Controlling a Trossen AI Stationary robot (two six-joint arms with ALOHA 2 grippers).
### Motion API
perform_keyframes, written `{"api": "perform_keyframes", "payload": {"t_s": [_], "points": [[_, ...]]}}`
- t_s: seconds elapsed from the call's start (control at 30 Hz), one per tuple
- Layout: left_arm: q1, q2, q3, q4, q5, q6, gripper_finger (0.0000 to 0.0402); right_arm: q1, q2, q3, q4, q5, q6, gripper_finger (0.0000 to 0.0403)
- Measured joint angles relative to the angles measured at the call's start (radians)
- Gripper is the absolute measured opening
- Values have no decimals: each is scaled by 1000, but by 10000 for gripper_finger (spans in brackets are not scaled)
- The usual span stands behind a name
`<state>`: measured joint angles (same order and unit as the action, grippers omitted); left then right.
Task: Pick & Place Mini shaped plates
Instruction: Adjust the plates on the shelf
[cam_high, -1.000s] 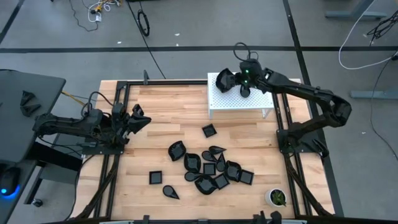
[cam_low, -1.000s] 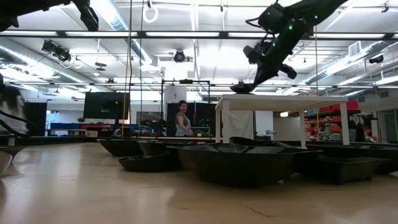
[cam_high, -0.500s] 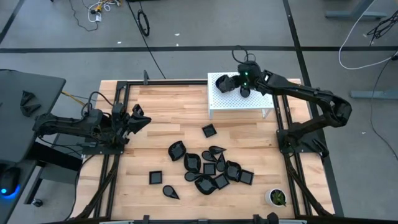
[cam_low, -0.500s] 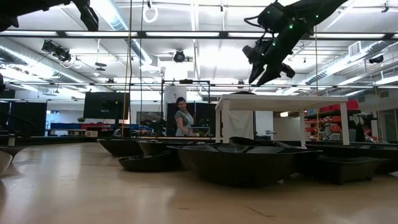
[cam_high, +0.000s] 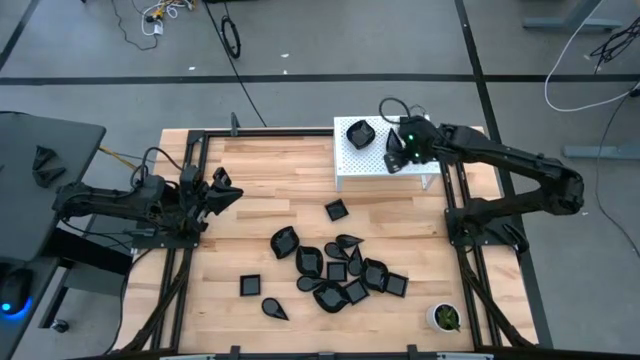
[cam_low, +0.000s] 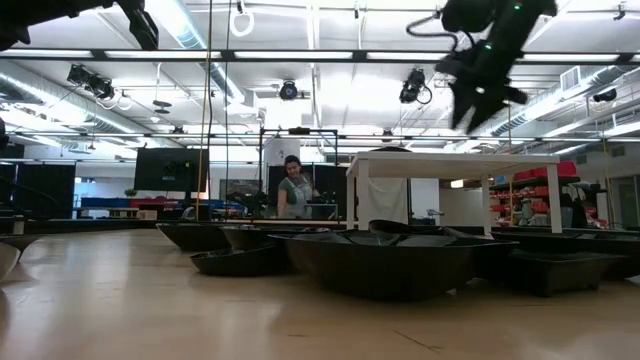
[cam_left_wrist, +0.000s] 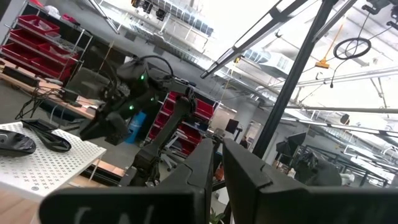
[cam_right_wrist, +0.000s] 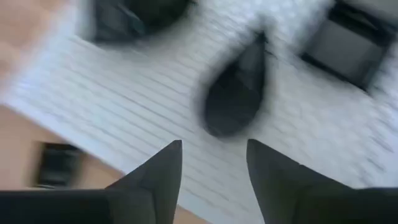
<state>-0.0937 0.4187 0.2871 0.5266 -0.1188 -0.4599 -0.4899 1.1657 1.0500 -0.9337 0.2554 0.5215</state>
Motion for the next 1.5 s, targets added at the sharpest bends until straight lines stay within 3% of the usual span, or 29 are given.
{"api": "perform_keyframes", "payload": {"t_s": [0.13,0.57,0.8,1.2,1.33,1.5], "points": [[0,0,0,0,0,0,42,0,9,0,-76,50,28,151],[0,0,0,0,0,0,42,-13,135,0,0,51,-16,6],[0,0,0,0,0,0,42,-14,160,0,86,87,-32,15],[0,0,0,0,0,0,42,-35,148,0,48,210,-84,9],[0,0,0,0,0,0,42,-102,147,0,63,263,-123,7],[0,0,0,0,0,0,42,-229,147,0,195,213,-237,3]]}}
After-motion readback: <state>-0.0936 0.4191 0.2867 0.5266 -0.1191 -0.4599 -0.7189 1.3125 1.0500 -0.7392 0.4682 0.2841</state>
